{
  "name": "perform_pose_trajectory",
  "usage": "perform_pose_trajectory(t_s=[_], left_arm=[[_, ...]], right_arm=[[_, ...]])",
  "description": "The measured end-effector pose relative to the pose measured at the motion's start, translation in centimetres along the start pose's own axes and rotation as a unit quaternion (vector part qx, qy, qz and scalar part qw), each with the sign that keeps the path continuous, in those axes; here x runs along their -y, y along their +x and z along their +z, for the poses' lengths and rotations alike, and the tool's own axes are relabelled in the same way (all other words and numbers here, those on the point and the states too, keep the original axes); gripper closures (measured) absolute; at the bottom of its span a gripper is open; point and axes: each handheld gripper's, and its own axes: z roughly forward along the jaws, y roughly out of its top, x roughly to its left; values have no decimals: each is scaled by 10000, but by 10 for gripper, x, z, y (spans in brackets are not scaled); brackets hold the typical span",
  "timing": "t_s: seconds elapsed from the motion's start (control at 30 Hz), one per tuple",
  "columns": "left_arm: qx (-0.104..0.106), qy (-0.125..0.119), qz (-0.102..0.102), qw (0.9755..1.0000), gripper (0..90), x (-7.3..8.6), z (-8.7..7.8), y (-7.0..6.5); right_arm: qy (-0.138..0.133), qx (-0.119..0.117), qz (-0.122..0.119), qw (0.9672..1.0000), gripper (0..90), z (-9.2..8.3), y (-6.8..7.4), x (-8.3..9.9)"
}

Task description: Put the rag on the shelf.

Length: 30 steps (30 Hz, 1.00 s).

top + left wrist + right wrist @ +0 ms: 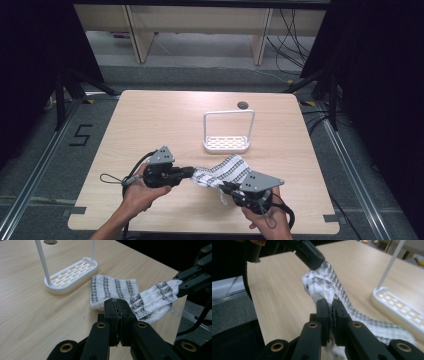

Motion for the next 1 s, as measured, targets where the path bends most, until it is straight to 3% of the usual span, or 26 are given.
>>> perform_pose_trajectory(t_s=[0.13,0.17,0.23,0.27,0.33,0.63,0.67,1.0], left_arm=[[4,-64,-119,9999,873,-21,-4,-1],[-36,-139,-200,9997,872,-27,-5,-1],[-7,-185,-293,9994,872,-39,-6,0],[-95,-203,-302,9993,872,-45,-7,0],[-146,-224,-196,9995,872,-58,-8,1],[-352,-280,-68,9990,872,-104,-17,0],[-347,-297,-55,9989,872,-108,-17,0],[-501,-498,-176,9973,872,-139,-20,7]], right_arm=[[-124,69,-140,9998,862,-9,-9,-12],[-92,72,21,9999,862,-12,-10,-16],[-180,133,-39,9997,863,-16,-18,-24],[-228,147,11,9996,862,-18,-22,-29],[-278,172,58,9994,862,-21,-30,-38],[-422,412,270,9979,862,-29,-60,-76],[-434,452,187,9979,862,-30,-63,-80],[-555,637,296,9960,862,-31,-88,-109]])
